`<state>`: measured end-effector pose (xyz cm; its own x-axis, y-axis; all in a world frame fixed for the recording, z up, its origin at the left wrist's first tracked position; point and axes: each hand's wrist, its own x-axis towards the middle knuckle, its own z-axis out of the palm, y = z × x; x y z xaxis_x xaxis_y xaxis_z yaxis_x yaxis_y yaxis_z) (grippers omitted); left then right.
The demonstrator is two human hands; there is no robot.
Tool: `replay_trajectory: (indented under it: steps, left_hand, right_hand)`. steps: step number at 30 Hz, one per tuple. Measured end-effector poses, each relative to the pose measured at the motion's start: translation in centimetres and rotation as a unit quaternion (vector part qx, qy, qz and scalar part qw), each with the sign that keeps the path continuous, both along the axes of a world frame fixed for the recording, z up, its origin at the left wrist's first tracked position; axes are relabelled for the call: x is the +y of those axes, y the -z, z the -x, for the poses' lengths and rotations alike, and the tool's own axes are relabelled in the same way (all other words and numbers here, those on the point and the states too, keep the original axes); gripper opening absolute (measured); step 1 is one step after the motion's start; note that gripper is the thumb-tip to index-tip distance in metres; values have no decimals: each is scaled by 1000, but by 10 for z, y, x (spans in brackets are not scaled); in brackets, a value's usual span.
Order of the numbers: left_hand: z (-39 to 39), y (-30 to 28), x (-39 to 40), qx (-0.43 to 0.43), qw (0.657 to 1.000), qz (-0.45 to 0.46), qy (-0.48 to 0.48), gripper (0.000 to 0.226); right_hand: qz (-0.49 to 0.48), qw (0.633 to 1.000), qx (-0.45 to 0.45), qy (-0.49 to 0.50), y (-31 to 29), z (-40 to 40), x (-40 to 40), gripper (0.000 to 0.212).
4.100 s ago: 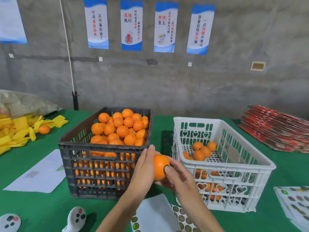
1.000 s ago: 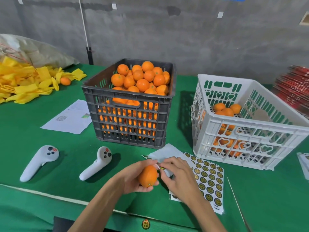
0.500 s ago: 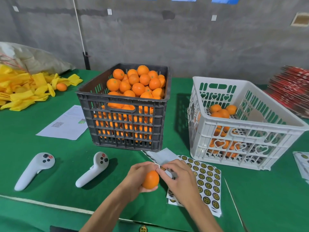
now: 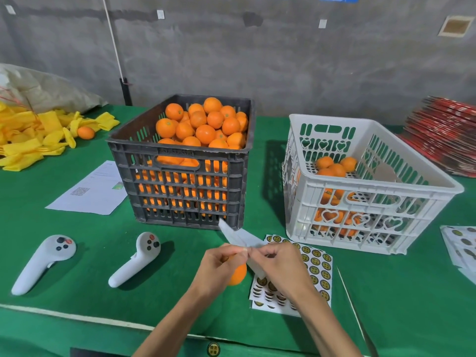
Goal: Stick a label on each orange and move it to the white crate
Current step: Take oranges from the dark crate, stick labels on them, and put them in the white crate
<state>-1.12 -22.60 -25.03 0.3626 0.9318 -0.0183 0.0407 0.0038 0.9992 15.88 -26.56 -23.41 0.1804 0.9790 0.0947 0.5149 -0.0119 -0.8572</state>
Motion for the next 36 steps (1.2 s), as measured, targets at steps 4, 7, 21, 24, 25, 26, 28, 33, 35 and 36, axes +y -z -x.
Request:
replay_trajectory:
  steps: [4,7,21,24,25,26,28,33,35,36]
  left_hand:
    - [-6,5,-2,32,999,15,-4,19]
    - [-6,2,-6,-2,995,96,-27,23]
    - [4,2,-7,-4,991,132,-16,40]
    - [12,-2,-3,8,976,216,-37,48]
    - [16,-2,-1,-2,967,247,-56,52]
    - [19,-2,1,-19,959,269,-83,54]
    - [26,-6,4,-62,949,274,-142,52]
    - [33,-21,4,-121,962,217,-115,45]
    - [33,-29,0,-125,966,216,-70,43]
    - [34,-30,-2,-124,964,228,-56,43]
  right_hand:
    - [12,999,44,1,-1,-1,0,11]
    - [32,994,103,-4,0,3,-3,11]
    - [62,982,178,14,2,9,-10,13]
    - [40,985,150,73,6,6,-7,15]
    - [26,986,135,90,5,6,-7,16]
    - [8,989,113,100,3,6,-6,16]
    - [-39,994,-5,106,0,9,-4,17]
    - [-41,991,-126,25,-1,26,4,20]
    - [5,991,-133,-4,7,28,7,18]
    - [31,990,-134,-19,12,29,8,17]
